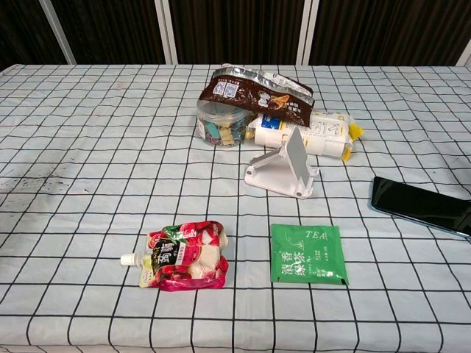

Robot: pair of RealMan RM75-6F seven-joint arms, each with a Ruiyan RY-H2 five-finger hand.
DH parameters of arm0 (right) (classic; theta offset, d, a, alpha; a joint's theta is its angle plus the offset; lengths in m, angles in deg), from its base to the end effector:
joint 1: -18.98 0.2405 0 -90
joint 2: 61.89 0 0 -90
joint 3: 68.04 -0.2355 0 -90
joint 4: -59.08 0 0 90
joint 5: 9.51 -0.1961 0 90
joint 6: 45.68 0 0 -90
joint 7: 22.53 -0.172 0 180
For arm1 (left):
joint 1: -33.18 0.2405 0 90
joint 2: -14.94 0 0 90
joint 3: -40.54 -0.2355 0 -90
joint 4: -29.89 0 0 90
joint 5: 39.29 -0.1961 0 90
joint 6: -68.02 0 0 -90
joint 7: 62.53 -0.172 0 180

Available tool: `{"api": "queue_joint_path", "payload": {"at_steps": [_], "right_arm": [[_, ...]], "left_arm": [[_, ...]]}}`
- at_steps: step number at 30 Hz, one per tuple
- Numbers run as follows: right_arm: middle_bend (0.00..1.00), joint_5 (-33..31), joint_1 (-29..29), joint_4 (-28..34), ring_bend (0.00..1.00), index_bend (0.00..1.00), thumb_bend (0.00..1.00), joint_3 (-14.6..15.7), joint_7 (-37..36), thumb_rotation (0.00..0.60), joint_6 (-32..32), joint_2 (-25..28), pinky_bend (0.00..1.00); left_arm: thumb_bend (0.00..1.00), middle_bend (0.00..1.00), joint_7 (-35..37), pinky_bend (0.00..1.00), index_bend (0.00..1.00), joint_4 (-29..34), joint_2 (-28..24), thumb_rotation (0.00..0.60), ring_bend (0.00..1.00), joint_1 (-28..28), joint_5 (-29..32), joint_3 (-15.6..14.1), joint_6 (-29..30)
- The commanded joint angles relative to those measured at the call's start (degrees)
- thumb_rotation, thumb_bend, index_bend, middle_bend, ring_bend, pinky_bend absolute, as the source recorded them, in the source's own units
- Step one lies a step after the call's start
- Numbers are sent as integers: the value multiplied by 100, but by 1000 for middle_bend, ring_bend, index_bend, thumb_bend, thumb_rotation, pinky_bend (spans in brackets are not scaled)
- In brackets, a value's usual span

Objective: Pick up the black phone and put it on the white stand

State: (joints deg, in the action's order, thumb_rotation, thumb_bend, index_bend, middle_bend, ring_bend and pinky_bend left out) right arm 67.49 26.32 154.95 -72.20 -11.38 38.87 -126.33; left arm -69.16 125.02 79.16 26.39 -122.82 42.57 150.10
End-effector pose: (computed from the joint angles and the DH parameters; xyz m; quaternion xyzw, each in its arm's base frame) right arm -0.2890 -0.2207 0.1665 0.5798 -0.3727 0.3379 0.6409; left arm -0.2818 0.2118 0.1495 -0.6162 -0.3864 -0.3529 0.5886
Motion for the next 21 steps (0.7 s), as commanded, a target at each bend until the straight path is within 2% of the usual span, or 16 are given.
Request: {"api": "queue_joint_path", "payload": {"at_steps": [1,9,14,18,21], "right_arm": [[0,-6,5,41,0,0,80,-5,-20,600,-39,6,158],[0,-87,115,747,0,0,81,-76,118,600,-274,98,158],[0,-409,341,1409,0,0,98,-146,603,600,-630,-42,158],[16,-754,619,1637,0,0,124,-257,1232,600,-845,-456,158],[71,-1097,824,1599,0,16,150,-337,1684,600,-964,-867,158]], "left_arm": [[0,0,0,0,0,2,-1,600,0,1,-2,-2,1],[0,0,50,0,0,-21,14,600,0,0,-23,5,18],[0,0,64,0,0,-27,25,600,0,-23,-31,6,-16],[0,0,137,0,0,-36,11,600,0,-32,-24,6,-44],[0,0,196,0,0,-43,-14,600,0,-41,-48,-2,-61]]}}
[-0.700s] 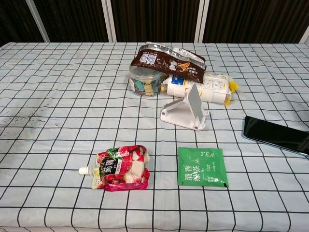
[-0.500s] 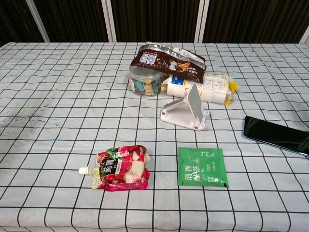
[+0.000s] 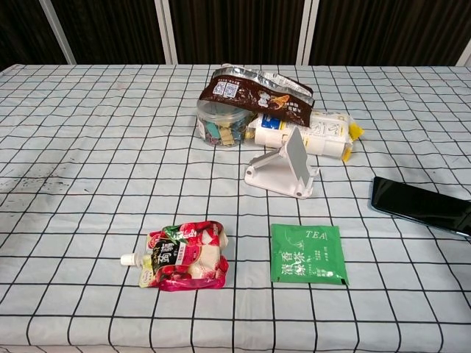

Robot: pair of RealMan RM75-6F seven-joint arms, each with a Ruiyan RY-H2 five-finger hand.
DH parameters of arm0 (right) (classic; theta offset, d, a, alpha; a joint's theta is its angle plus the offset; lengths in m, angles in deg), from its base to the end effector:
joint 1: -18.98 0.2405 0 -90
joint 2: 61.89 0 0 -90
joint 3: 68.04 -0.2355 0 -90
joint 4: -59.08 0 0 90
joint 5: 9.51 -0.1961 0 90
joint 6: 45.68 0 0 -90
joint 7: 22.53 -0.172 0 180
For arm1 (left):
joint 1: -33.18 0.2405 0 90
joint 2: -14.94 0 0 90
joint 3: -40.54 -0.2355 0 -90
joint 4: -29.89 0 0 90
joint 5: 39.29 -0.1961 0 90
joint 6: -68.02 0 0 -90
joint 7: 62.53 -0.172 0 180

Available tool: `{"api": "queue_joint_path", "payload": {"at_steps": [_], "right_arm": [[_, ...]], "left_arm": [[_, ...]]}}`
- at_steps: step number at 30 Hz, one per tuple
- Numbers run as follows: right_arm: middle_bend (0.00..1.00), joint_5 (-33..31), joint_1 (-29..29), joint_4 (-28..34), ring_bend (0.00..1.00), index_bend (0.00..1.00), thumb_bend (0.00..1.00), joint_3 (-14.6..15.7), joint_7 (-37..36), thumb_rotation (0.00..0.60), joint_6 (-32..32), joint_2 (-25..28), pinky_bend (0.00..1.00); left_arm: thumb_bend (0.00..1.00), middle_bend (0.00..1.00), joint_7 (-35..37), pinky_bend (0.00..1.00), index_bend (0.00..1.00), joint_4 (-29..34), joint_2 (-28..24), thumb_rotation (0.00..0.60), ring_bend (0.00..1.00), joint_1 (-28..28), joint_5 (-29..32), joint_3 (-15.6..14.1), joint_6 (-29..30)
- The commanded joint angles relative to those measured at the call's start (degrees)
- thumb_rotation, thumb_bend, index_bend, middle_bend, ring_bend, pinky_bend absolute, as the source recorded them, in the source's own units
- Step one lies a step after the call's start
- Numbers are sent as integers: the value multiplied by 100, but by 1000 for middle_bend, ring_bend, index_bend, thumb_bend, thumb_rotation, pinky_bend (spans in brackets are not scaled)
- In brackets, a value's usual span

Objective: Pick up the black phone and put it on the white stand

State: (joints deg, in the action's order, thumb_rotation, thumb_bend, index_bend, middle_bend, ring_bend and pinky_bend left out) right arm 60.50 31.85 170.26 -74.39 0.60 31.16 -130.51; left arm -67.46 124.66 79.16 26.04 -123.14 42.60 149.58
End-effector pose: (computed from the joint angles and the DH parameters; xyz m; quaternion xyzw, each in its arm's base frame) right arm -0.2229 -0.2386 0.1089 0.6039 -0.4477 0.3499 0.5589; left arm -0.2814 0.2137 0.1484 -0.6159 -0.3927 -0.3601 0.5803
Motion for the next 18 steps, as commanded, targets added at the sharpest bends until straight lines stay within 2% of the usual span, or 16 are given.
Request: {"api": "queue_joint_path", "payload": {"at_steps": [1,6,12,18], "right_arm": [[89,-492,321,40,0,27,155,-135,588,600,-221,-561,158],[179,-1155,610,-268,0,100,167,-245,1197,600,-301,-1280,158],[205,-1684,792,-557,0,167,201,-348,1529,600,-223,-1867,158],[219,-2072,935,-840,0,188,214,-516,1691,600,-119,-2242,158]], "left_arm": [[0,0,39,0,0,-12,-19,600,0,-7,-24,-9,-12],[0,0,127,0,0,-14,-51,600,0,-22,-45,-22,-48],[0,0,142,0,0,-22,-59,600,0,-28,-77,-32,-45],[0,0,173,0,0,-24,-68,600,0,-38,-76,-37,-68]]}}
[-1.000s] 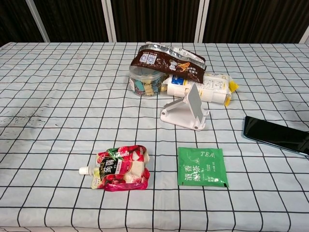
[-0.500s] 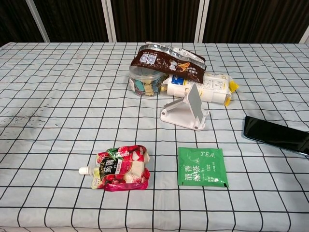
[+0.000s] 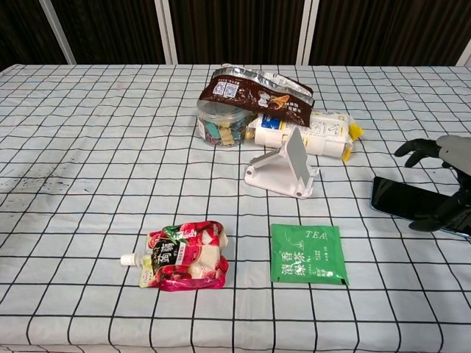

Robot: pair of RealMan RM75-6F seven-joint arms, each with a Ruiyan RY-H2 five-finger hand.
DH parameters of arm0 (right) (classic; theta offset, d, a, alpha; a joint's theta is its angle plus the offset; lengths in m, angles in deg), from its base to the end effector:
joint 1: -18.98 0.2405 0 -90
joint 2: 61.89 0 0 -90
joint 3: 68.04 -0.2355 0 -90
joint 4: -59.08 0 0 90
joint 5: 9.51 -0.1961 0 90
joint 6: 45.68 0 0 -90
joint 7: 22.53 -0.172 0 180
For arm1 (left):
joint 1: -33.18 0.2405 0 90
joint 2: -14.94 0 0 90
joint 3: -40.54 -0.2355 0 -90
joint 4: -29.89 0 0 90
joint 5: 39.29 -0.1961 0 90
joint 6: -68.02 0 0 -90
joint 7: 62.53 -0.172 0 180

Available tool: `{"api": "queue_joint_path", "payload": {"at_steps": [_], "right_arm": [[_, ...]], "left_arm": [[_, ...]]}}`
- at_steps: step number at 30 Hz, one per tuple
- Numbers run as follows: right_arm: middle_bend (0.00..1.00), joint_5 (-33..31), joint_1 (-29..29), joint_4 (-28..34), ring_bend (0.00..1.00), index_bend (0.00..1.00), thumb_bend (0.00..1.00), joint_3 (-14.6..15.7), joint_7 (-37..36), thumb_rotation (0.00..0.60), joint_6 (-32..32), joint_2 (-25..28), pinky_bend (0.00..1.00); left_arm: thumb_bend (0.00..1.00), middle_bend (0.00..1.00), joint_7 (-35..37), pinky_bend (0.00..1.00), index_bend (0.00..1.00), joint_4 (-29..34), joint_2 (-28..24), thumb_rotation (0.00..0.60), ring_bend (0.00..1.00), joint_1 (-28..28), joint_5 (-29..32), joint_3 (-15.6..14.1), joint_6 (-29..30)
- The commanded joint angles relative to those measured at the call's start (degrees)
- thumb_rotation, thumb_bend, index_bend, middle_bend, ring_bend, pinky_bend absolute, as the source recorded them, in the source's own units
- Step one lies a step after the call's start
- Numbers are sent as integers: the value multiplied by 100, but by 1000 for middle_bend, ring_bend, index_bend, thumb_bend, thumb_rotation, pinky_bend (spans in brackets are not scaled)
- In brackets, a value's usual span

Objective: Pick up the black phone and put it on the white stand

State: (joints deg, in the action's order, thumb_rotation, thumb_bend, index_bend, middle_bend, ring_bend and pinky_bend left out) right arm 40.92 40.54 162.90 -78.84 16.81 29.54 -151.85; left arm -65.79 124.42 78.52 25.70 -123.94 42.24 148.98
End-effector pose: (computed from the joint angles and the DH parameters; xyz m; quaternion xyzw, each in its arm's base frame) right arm -0.1975 -0.2655 0.0110 0.6015 -0.5120 0.2905 0.5401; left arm -0.2810 0.2141 0.1487 -0.6210 -0.3963 -0.3631 0.5706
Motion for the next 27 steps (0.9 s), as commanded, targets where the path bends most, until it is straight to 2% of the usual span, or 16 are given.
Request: {"api": "queue_joint_path", "payload": {"at_steps": [1,9,21,27], "right_arm": [[219,-164,86,-150,0,188,214,-97,85,600,50,-149,158],[216,-565,233,-619,0,189,212,-285,66,600,29,-416,158],[216,-937,287,-968,0,189,213,-294,-29,600,-107,-479,158],[251,-987,336,-1101,0,231,219,-312,-63,600,-119,-514,158]], "left_arm": [[0,0,11,0,0,3,-5,600,0,-6,6,-2,-15],[0,0,64,0,0,29,-29,600,0,-13,43,0,-52],[0,0,26,0,0,46,-25,600,0,-12,69,3,-49],[0,0,30,0,0,54,-25,600,0,-11,80,7,-48]]}}
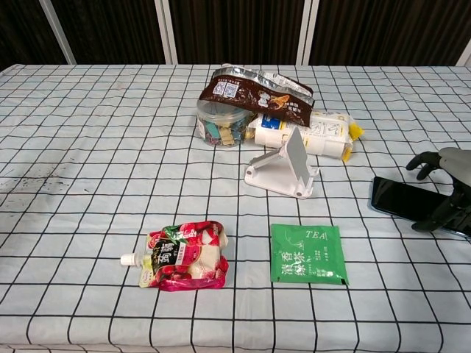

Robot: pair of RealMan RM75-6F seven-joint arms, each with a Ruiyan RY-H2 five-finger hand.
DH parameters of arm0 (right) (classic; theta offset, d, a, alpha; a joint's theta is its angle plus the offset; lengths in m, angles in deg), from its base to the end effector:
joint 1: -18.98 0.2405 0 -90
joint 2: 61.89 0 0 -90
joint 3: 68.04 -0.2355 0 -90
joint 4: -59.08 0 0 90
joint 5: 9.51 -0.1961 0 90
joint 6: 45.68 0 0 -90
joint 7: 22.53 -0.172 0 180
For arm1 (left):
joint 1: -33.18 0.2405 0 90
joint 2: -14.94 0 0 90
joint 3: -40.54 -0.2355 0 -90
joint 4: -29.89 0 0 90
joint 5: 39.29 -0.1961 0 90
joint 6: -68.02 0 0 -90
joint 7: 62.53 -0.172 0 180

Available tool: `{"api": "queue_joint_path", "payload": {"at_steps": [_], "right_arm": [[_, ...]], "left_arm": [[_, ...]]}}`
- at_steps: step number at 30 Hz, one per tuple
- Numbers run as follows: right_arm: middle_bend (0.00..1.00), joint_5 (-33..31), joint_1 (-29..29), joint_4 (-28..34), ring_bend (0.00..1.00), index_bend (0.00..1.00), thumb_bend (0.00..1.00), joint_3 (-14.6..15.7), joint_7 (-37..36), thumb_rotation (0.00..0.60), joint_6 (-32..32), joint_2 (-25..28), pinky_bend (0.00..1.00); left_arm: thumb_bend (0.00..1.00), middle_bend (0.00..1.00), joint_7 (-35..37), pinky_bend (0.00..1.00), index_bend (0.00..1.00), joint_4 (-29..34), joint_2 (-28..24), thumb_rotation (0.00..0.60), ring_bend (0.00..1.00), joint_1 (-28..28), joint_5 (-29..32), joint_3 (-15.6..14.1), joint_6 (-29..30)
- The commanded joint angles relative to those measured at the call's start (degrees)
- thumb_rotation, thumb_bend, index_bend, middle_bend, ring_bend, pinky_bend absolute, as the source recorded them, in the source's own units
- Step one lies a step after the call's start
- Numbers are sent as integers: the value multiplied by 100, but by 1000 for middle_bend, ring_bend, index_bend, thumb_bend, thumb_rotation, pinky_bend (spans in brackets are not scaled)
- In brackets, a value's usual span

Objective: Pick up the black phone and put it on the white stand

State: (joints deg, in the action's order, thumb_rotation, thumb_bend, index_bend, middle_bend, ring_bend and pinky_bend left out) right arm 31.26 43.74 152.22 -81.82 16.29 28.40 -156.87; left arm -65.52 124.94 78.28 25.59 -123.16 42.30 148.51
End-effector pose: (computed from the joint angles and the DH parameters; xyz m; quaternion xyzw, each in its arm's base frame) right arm -0.2282 -0.2863 -0.0057 0.5610 -0.5418 0.2475 0.5749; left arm -0.2817 0.2146 0.1488 -0.6171 -0.4039 -0.3620 0.5701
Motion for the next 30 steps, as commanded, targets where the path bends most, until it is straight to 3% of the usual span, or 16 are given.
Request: {"api": "queue_joint_path", "payload": {"at_steps": [1,9,19,30], "right_arm": [[252,-34,26,-58,0,232,219,-21,-16,600,-8,-17,158],[259,-162,82,-155,1,241,223,-49,-31,600,-61,-37,158],[328,-250,140,-258,46,326,244,-23,-18,600,-95,-72,158],[525,-171,134,-376,171,547,277,87,-85,600,-75,-121,158]], "left_arm": [[0,0,3,0,0,3,-2,600,0,1,2,0,1],[0,0,16,0,0,11,-9,600,0,-2,14,0,-12],[0,0,25,0,0,28,-19,600,0,-3,40,1,-28],[0,0,36,0,0,29,-21,600,0,-2,37,1,-23]]}}
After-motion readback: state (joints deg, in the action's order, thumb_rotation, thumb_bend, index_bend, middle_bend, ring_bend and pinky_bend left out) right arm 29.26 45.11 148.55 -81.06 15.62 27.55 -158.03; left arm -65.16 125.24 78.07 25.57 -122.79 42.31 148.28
